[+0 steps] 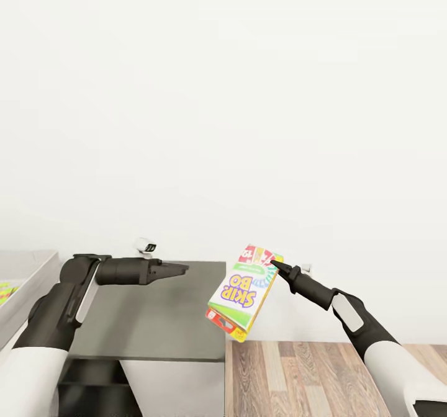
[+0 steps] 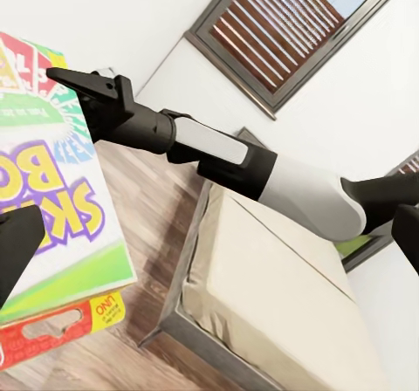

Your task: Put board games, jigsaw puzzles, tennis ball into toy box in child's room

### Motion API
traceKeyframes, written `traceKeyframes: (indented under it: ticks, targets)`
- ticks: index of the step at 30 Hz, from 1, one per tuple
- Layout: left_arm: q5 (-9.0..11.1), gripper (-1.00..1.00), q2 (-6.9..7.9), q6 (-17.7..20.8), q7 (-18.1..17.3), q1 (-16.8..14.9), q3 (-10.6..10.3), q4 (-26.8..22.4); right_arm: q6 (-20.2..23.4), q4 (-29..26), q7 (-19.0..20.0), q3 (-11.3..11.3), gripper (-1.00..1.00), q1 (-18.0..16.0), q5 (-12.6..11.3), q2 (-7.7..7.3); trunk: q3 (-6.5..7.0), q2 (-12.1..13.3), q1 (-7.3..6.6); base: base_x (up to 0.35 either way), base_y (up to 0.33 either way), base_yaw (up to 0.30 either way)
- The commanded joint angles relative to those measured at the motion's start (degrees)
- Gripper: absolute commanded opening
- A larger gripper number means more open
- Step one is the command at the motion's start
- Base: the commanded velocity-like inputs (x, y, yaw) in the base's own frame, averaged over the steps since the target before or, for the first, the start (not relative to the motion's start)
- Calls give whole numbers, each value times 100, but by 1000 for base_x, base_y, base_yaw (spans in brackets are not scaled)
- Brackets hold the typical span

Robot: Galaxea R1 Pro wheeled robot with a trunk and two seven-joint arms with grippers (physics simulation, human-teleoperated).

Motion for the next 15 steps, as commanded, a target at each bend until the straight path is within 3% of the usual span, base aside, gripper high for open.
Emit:
traceKeyframes:
  ticks: [1, 8, 15]
  targets:
    - [-2, 100, 1, 61, -22, -3, -2, -1, 38, 2, 6, -11, -100, -4, -17, 2, -7, -4, -1, -108, 0, 0]
    - [-2, 100, 2, 61, -23, -3, 3, -1, 38, 2, 6, -11, -100, -4, -15, 4, -7, -4, -1, -214, 0, 0]
    - [-1, 100, 41, 60, -48, -1, 61, -1, 38, 0, 13, -11, -100, -4, -21, -1, -7, -4, -1, -43, 0, 0]
